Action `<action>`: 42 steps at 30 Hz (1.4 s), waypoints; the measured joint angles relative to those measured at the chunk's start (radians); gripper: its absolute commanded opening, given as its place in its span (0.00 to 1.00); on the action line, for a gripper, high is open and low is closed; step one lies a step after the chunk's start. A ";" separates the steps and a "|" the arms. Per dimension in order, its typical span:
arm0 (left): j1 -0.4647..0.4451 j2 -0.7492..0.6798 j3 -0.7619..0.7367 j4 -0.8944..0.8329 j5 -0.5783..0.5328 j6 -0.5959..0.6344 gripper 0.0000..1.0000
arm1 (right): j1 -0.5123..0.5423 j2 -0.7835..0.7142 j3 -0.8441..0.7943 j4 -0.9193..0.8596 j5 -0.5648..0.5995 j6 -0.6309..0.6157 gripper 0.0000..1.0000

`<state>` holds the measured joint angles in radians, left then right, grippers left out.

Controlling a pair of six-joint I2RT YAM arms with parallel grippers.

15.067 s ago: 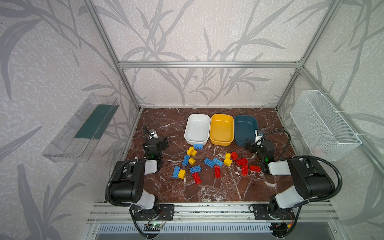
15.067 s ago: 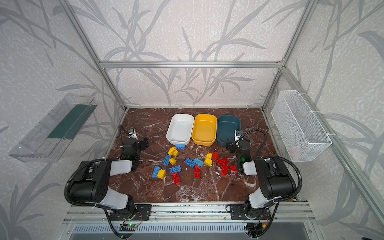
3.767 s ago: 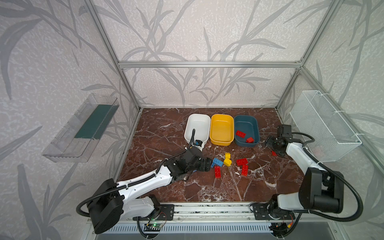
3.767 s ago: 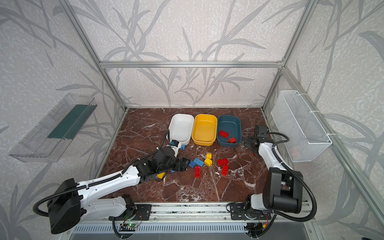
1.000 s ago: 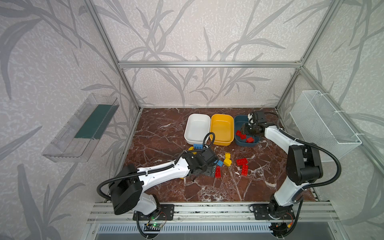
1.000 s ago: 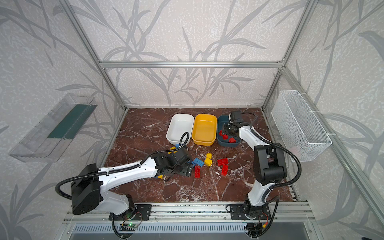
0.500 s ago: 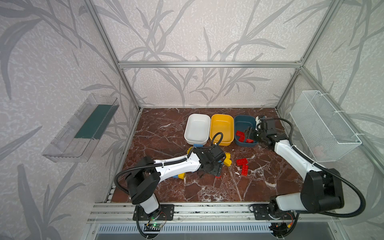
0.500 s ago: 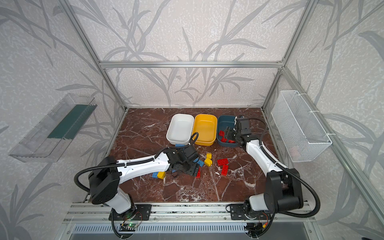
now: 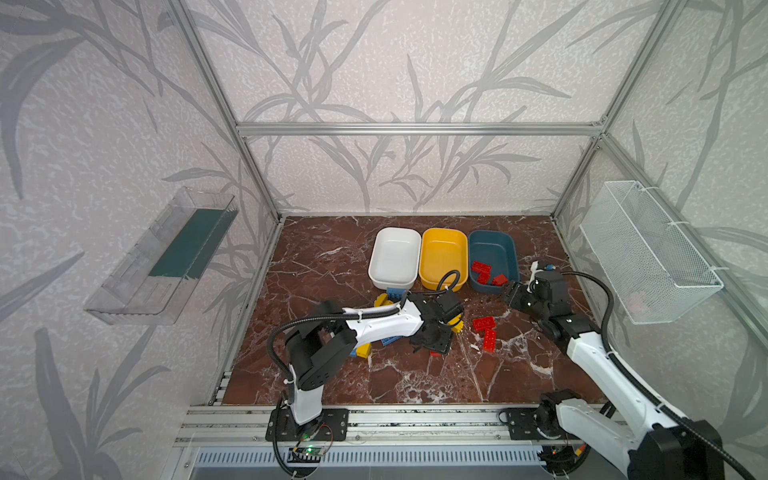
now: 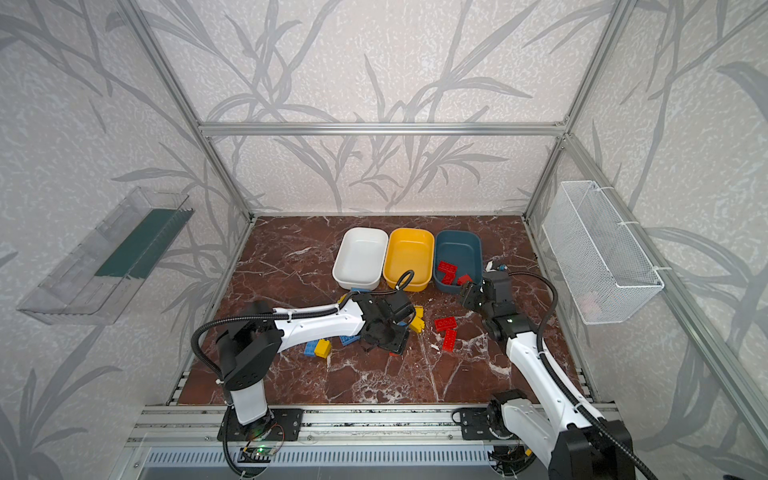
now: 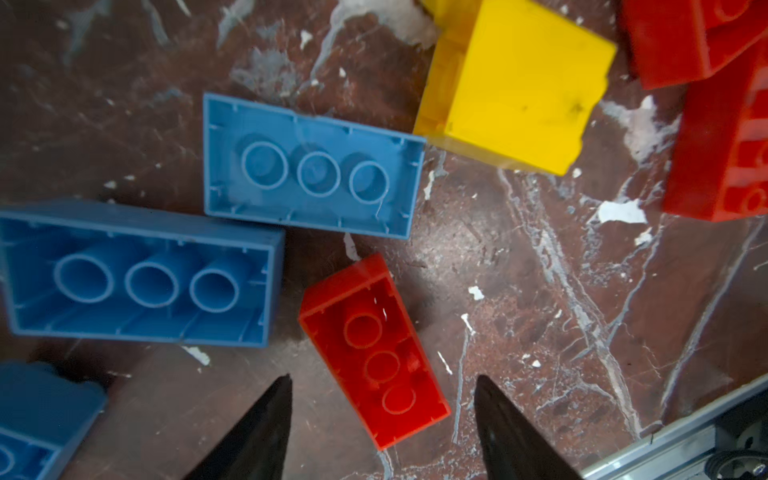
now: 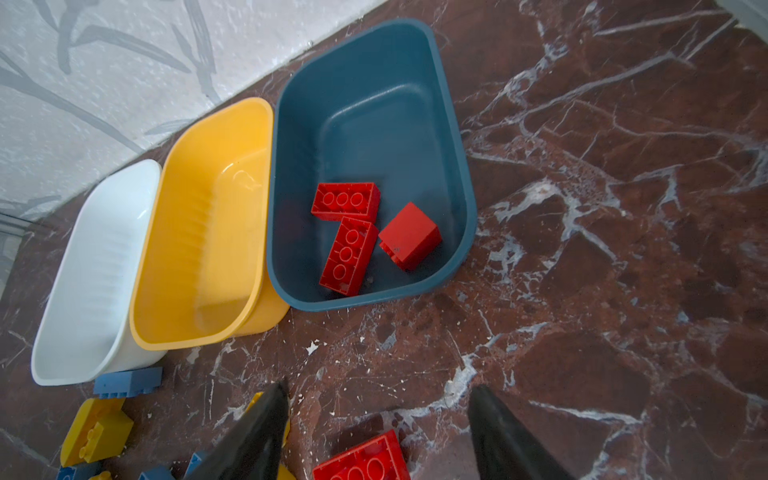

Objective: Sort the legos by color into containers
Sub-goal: 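Grasp a red brick with the left gripper while the right gripper withdraws, then carry the red brick with the left gripper and release it into the teal bin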

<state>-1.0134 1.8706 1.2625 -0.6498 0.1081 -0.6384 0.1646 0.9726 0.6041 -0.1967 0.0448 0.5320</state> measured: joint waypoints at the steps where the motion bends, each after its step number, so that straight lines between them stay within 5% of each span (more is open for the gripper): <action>1: 0.000 0.006 0.002 -0.005 0.000 0.000 0.62 | 0.002 -0.009 -0.002 0.005 0.003 0.003 0.70; 14: 0.000 0.047 0.038 -0.024 -0.007 0.008 0.30 | 0.019 -0.036 -0.005 0.003 0.008 0.021 0.70; 30: 0.014 -0.016 0.059 -0.032 -0.058 0.023 0.30 | 0.024 -0.113 -0.022 -0.079 -0.021 0.002 0.70; 42: 0.098 0.034 0.497 -0.115 -0.070 0.120 0.30 | 0.025 -0.183 -0.080 -0.159 -0.067 -0.005 0.70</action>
<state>-0.9154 1.9041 1.7592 -0.7647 0.0383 -0.5182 0.1894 0.7891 0.5236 -0.3557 -0.0223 0.5266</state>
